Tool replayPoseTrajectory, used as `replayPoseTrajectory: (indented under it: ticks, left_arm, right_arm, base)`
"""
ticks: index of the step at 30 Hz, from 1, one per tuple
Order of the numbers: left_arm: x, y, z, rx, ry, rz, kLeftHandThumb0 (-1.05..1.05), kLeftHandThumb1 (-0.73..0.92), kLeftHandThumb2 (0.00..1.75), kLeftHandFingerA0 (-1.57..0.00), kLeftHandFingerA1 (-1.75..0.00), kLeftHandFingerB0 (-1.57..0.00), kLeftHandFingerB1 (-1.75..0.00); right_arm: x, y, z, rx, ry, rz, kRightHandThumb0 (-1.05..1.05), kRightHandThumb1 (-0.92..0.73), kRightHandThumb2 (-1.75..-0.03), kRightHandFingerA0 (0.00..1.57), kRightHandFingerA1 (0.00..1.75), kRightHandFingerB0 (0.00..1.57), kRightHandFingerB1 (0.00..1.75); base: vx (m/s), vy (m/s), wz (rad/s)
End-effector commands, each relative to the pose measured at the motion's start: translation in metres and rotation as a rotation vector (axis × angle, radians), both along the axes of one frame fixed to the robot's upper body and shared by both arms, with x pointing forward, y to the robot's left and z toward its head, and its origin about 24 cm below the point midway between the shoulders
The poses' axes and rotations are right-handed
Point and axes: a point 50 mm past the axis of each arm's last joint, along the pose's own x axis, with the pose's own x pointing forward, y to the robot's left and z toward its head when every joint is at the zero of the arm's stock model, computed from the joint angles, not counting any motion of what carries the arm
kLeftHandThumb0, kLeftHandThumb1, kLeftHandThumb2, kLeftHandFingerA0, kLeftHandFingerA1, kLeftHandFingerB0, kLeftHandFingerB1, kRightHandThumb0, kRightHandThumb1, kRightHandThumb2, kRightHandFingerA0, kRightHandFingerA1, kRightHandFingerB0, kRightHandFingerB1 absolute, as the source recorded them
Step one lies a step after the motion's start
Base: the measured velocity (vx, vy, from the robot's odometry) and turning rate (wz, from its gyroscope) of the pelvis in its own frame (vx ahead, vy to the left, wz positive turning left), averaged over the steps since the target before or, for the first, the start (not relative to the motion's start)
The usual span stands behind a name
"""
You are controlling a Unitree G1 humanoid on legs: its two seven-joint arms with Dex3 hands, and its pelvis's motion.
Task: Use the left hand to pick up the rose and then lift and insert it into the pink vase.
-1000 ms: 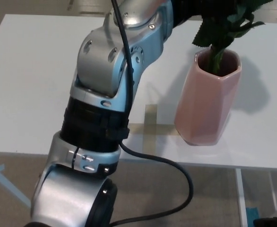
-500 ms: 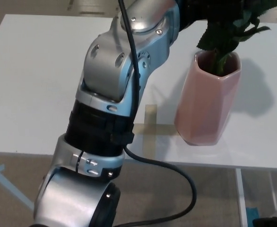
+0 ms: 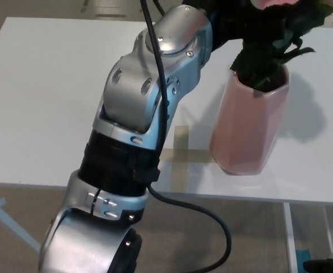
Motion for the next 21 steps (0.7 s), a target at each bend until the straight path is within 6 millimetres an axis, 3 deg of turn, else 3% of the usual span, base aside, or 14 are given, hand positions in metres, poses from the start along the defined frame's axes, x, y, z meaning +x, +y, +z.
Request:
replayPoseTrajectory:
  ticks: [1, 2, 3, 4, 5, 6, 7, 8, 9, 10, 11, 21]
  left_arm:
    - [0.0, 0.001, -0.01, 0.034, -0.017, -0.006, -0.29, 0.74, 0.63, -1.11, -0.78, -0.65, -0.44]
    - [0.0, 0.001, -0.012, 0.048, -0.008, -0.011, -0.29, 0.74, 0.63, -1.11, -0.78, -0.65, -0.44]
    - [-0.001, -0.001, -0.013, 0.149, 0.017, -0.084, -0.59, 0.5, 0.75, -0.29, -0.45, -0.1, -0.36]
    - [-0.001, -0.001, -0.013, 0.189, 0.029, -0.113, -0.67, 0.44, 0.79, -0.04, -0.28, -0.06, -0.18]
    - [-0.001, 0.0, -0.013, 0.233, 0.044, -0.145, -0.67, 0.44, 0.79, -0.04, -0.28, -0.06, -0.18]
    - [0.0, 0.001, -0.012, 0.285, 0.054, -0.201, -0.8, 0.47, 0.82, 0.0, -0.02, 0.0, 0.0]
    - [0.0, 0.002, -0.012, 0.315, 0.067, -0.241, -0.8, 0.46, 0.83, 0.0, 0.0, 0.0, 0.0]
    - [0.001, 0.003, -0.012, 0.329, 0.078, -0.267, -0.8, 0.46, 0.83, 0.0, 0.0, 0.0, 0.0]
    - [0.001, 0.005, -0.012, 0.346, 0.076, -0.303, -0.91, 0.46, 0.64, 0.0, 0.0, 0.0, -0.1]
    - [0.001, 0.006, -0.013, 0.363, 0.071, -0.328, -0.92, 0.48, 0.6, 0.0, 0.0, 0.0, -0.11]
    - [0.001, 0.006, -0.012, 0.367, 0.069, -0.325, -0.76, 0.41, 0.84, 0.0, 0.0, 0.0, -0.04]
    - [0.001, 0.013, -0.017, 0.404, 0.05, -0.318, -0.78, 0.43, 0.84, 0.0, 0.0, 0.0, -0.01]
  right_arm:
    - [-0.004, -0.003, -0.001, -0.004, 0.02, 0.003, -0.33, -0.66, -0.59, 0.57, 0.41, 0.52, 0.38]
    - [-0.004, -0.003, -0.001, -0.003, 0.019, 0.002, -0.33, -0.66, -0.59, 0.57, 0.41, 0.52, 0.38]
    - [-0.004, -0.003, -0.002, -0.003, 0.021, 0.001, -0.33, -0.66, -0.59, 0.57, 0.41, 0.52, 0.38]
    - [-0.004, -0.002, -0.002, -0.002, 0.022, 0.0, -0.33, -0.66, -0.59, 0.57, 0.41, 0.52, 0.38]
    - [-0.004, -0.002, -0.002, -0.001, 0.023, -0.001, -0.33, -0.66, -0.59, 0.57, 0.41, 0.52, 0.38]
    - [-0.004, -0.003, -0.002, -0.001, 0.023, -0.003, -0.33, -0.66, -0.59, 0.57, 0.41, 0.52, 0.38]
    - [-0.004, -0.003, -0.002, 0.0, 0.022, -0.004, -0.33, -0.66, -0.59, 0.57, 0.41, 0.52, 0.39]
    - [-0.003, -0.003, -0.001, 0.002, 0.02, -0.003, -0.33, -0.66, -0.59, 0.57, 0.41, 0.52, 0.39]
    - [-0.002, -0.002, -0.001, 0.001, 0.018, -0.002, -0.33, -0.66, -0.59, 0.58, 0.41, 0.52, 0.38]
    - [-0.002, -0.002, -0.001, -0.001, 0.016, 0.0, -0.33, -0.66, -0.59, 0.58, 0.41, 0.52, 0.38]
    - [-0.001, -0.002, 0.0, -0.003, 0.015, 0.0, -0.33, -0.66, -0.59, 0.58, 0.41, 0.52, 0.38]
    - [-0.002, -0.003, -0.001, 0.005, 0.021, -0.016, -0.33, -0.66, -0.59, 0.58, 0.41, 0.53, 0.39]
  base:
    - [0.0, 0.0, 0.0]
    - [0.0, 0.0, 0.0]
    - [0.0, 0.0, 0.0]
    - [0.0, 0.0, 0.0]
    - [0.0, 0.0, 0.0]
    - [0.0, 0.0, 0.0]
    - [0.0, 0.0, 0.0]
    - [0.0, 0.0, 0.0]
    - [0.0, 0.0, 0.0]
    - [0.0, 0.0, 0.0]
    - [0.0, 0.0, 0.0]
    - [0.0, 0.0, 0.0]
